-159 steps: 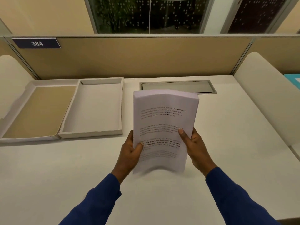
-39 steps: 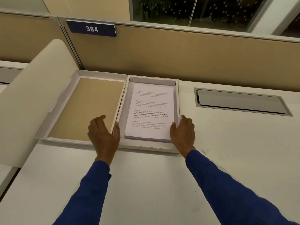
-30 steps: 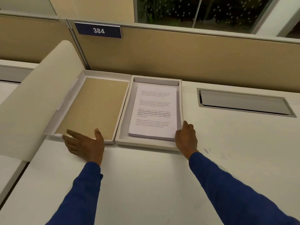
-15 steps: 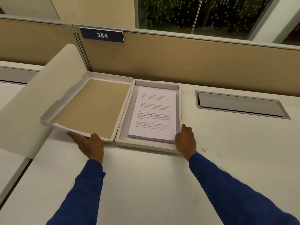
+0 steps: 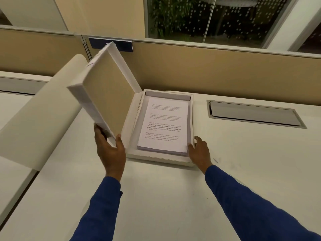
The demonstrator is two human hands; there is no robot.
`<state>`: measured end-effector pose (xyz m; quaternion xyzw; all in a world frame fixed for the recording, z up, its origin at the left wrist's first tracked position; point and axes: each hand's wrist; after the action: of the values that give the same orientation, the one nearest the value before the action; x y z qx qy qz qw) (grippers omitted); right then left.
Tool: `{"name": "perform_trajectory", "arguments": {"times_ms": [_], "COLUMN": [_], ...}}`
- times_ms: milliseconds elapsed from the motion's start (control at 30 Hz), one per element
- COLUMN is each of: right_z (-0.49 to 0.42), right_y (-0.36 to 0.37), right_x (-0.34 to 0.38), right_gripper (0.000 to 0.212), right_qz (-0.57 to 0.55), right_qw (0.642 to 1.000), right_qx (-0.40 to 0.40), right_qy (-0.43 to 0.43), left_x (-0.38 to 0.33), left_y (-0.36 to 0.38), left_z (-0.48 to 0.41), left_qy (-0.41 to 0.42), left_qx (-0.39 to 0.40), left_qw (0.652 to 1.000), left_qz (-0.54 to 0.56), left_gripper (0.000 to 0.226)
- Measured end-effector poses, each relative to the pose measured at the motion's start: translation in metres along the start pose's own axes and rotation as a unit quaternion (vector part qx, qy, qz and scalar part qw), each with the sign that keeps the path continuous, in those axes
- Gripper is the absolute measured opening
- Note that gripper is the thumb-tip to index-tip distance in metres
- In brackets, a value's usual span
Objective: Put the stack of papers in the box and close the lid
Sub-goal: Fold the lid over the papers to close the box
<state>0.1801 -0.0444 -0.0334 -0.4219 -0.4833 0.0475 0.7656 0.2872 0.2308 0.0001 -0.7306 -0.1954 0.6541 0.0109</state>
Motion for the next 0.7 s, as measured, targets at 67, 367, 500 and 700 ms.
{"name": "perform_trajectory", "arguments": {"times_ms": [67,367,500,700], "right_z": [0.002,0.011,0.009,-0.004], "right_y": [-0.005,-0.046,-0.065,-0.059], "right_x": [0.004,0.085,0.104,0.078], "right_gripper": [0.065,0.049,0.050,0.041], "right_qz": [-0.016,-0.285,-0.473,-0.323], "right_qw": [1.000,0.956,0.880,0.944], "right_qx": [-0.019,-0.046,0.001,-0.009], "right_qy": [0.009,-0.046,0.043,0.062], "left_x": [-0.006,-0.018,-0.013,0.002], "left_y": [0.002,0.027,0.035,0.028], "left_z": [0.008,0.024,0.027,0.027], "left_qy": [0.031,0.174,0.296,0.288], "left_qx": [0.018,0.073,0.087,0.158], "left_qw": [0.999,0.969,0.928,0.902], "left_qz": [-0.034,-0.158,-0.210,-0.280], "left_gripper": [0.081,0.083,0.065,0.093]}}
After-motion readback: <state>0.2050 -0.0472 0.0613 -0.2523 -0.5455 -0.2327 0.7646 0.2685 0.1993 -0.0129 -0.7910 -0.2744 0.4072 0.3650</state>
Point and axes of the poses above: each hand's wrist, its own z-axis away from the middle knuckle, its own y-axis out of the palm, x = y × z, and after that the axes turned 9 degrees about -y, right-handed
